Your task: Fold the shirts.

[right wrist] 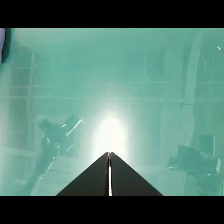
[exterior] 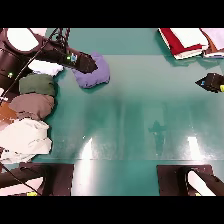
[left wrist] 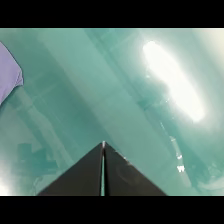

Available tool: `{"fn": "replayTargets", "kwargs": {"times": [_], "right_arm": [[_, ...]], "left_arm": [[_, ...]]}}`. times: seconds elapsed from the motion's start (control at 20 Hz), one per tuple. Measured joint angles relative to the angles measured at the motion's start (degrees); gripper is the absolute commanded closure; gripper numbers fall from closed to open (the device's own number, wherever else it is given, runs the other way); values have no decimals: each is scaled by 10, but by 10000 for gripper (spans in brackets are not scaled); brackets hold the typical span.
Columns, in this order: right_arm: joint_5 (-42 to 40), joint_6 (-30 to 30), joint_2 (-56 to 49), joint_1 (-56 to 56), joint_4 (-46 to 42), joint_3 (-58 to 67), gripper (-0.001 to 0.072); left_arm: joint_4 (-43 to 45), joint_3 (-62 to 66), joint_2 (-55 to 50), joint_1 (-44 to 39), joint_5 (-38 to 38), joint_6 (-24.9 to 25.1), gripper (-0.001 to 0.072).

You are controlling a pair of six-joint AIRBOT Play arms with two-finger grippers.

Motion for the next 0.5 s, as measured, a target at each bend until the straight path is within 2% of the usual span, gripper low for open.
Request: {"fn": "replayTargets", "kwargs": {"times": [0.1,0.2,0.3,0.5], "right_arm": [[-5,0,0,0,0,0,694],[-17,0,0,0,0,0,694],[-29,0,0,0,0,0,694],[-38,0,0,0,3,0,694]], "left_arm": [[-1,0,0,0,16,0,673],[1,0,0,0,30,0,81],[36,0,-5,0,50,-22,88],[144,0,-53,43,77,-115,72]]}}
